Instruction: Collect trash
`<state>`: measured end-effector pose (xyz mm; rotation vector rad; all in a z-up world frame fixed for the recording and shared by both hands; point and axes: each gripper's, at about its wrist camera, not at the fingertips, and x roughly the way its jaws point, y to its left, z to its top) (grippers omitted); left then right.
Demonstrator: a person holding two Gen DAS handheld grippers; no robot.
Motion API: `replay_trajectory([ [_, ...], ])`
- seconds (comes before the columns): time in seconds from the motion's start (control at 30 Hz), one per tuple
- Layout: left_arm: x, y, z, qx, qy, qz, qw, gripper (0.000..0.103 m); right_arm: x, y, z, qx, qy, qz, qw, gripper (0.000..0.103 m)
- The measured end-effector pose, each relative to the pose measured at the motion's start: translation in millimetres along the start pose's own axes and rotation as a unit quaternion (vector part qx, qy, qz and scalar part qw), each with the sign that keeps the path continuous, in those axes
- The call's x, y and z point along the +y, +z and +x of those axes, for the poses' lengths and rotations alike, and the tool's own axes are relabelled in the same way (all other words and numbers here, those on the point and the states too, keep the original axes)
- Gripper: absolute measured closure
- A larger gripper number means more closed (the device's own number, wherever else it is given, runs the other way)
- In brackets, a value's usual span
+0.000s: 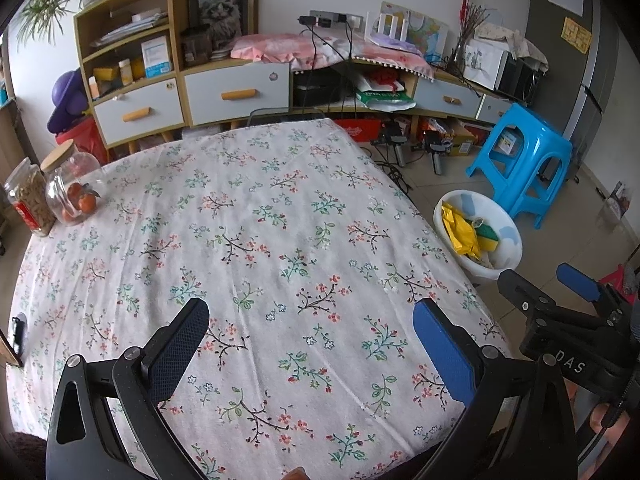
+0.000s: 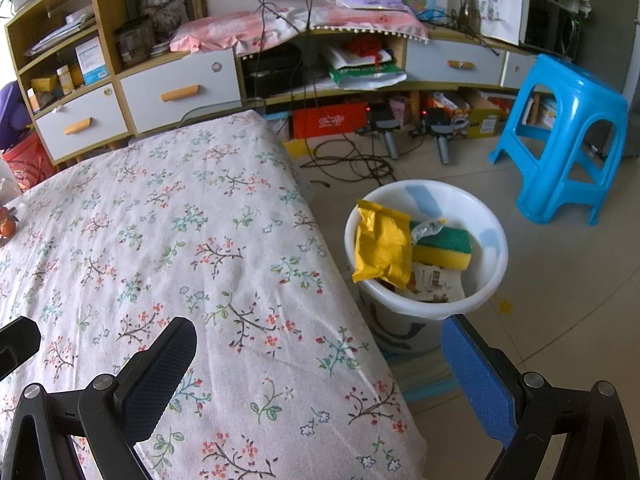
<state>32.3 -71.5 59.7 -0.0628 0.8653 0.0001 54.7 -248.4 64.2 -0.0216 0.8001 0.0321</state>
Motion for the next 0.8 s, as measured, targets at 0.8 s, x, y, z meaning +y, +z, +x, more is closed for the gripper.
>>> replay_trajectory([
  [0.8,-1.9,1.1,-1.9,-0.002,0.002,0.003,1.0000,0.000,0.2,-0.2,-0.3,0.000,0.001,0.001,1.000,0.002],
])
